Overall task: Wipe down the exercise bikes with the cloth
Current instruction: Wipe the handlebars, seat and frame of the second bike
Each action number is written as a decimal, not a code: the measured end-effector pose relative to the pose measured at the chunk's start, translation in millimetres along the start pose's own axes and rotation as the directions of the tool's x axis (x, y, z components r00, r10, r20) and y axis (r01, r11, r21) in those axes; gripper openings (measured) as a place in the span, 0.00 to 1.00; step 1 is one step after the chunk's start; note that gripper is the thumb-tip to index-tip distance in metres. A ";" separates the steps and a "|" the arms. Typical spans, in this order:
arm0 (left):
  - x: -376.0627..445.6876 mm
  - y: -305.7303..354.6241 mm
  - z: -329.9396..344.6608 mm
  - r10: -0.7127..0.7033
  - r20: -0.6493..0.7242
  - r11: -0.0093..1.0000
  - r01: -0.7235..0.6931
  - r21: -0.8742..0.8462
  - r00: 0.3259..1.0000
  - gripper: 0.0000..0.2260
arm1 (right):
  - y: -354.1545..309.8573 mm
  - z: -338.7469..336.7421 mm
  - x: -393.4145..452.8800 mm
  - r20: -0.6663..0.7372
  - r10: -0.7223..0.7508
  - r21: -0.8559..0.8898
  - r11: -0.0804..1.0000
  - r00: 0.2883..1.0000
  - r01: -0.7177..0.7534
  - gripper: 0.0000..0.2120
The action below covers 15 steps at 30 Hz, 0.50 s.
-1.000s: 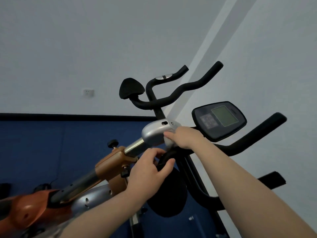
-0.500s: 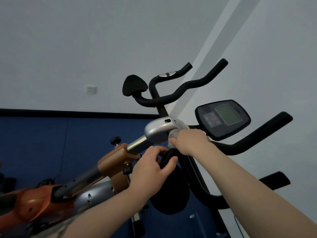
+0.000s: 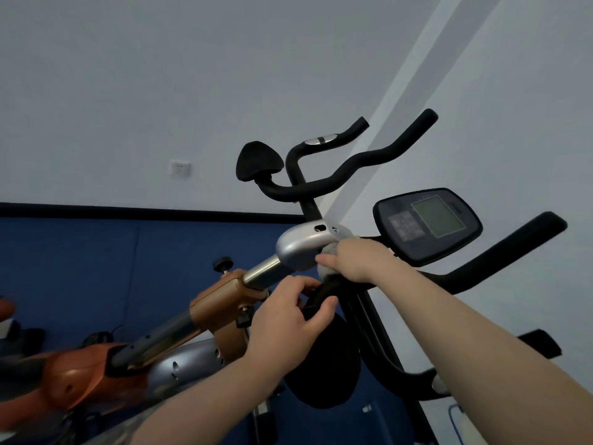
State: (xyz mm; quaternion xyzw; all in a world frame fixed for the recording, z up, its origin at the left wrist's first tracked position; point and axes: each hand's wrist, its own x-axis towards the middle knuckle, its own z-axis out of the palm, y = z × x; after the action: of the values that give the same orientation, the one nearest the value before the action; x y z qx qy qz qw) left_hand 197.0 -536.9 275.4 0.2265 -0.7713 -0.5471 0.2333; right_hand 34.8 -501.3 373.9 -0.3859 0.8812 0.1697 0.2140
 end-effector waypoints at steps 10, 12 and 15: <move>1.2 -3.0 1.2 0.021 -0.018 1.000 -0.021 0.002 1.000 0.20 | 9.5 6.8 0.2 -0.114 0.019 -0.036 0.999 0.993 -0.023 0.21; 1.5 -2.6 1.1 0.025 -0.014 1.000 -0.025 -0.003 1.000 0.19 | 6.5 6.0 -1.5 -0.155 0.025 -0.002 1.000 0.988 -0.026 0.21; -0.4 -2.6 0.3 0.038 -0.001 0.999 -0.038 0.021 0.999 0.18 | 5.7 17.3 -12.9 -0.293 0.015 -0.088 0.995 0.956 -0.043 0.22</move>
State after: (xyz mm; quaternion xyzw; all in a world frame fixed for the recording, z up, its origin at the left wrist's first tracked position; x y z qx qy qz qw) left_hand 197.3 -537.2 272.8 0.2145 -0.7810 -0.5344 0.2419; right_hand 42.7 -481.7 366.5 -0.4033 0.8998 0.1553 0.0609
